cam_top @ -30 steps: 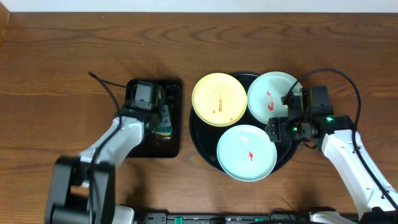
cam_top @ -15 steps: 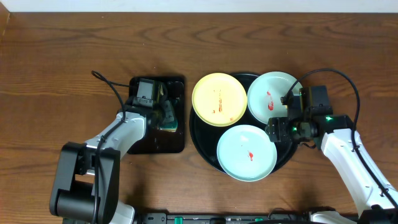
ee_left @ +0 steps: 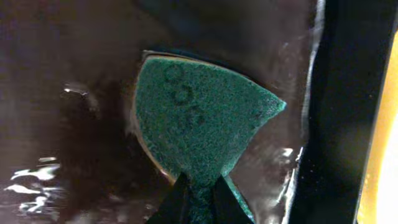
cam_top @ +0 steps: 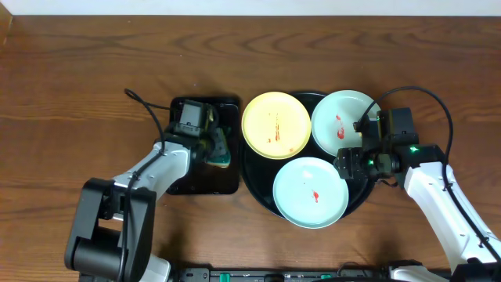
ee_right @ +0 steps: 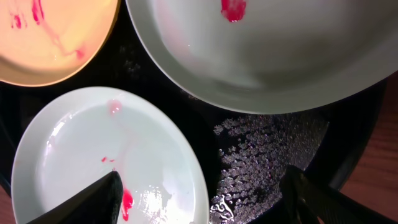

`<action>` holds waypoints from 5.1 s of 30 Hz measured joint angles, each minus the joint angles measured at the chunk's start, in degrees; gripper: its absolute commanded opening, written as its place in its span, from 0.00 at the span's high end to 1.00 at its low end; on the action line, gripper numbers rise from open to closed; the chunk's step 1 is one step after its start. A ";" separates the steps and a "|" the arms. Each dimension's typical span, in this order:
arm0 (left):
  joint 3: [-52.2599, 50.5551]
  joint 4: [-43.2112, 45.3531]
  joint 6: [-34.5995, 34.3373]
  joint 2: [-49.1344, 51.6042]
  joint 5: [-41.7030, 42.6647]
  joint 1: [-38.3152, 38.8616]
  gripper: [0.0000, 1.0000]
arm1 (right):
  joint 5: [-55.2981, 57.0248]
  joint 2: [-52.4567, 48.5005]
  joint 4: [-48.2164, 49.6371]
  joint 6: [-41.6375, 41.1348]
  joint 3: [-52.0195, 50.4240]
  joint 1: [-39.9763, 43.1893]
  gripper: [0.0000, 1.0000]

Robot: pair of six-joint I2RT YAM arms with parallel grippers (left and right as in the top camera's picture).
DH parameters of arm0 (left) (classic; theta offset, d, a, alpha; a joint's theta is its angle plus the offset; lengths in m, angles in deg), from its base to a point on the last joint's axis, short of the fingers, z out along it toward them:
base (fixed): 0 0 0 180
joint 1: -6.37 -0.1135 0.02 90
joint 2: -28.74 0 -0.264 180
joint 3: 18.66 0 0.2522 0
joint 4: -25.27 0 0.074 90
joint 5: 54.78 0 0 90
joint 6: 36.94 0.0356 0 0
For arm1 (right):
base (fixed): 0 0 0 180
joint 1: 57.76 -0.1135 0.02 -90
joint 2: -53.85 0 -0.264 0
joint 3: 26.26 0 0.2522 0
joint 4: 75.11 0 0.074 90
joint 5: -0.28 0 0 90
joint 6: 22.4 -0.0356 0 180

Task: Clean dirty plates on tray and stack at the side
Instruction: 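Grasp the green sponge with the left gripper and rub it in the tray, then lift the sponge with the left gripper while right gripper holds the pale green plate rim, then scrub the front pale green plate with the sponge in the left gripper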

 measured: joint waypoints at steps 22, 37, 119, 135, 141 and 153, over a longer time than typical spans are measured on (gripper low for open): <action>-1.88 -4.59 -0.04 -15.02 3.74 -3.02 0.93 | -0.79 -6.60 7.48 -0.50 -5.53 -0.02 0.37; -1.90 -6.60 1.36 -15.34 18.82 -10.84 0.93 | -7.02 -11.15 7.50 -0.85 -5.81 -0.33 0.99; -1.95 10.34 -4.74 -29.00 47.17 -25.70 0.93 | -6.47 -11.15 9.68 -0.85 -5.81 -0.33 0.99; -1.95 4.42 0.00 -28.09 34.60 -19.04 0.93 | -6.45 -11.15 9.62 -0.85 -5.81 -0.33 0.99; -1.95 0.81 4.81 -21.46 13.20 -5.38 0.93 | -6.45 -11.15 9.29 -0.85 -5.81 -0.31 0.99; 3.10 -11.39 9.77 -13.22 -19.78 10.71 0.93 | -6.29 -11.15 9.35 -0.85 -5.81 -0.31 0.99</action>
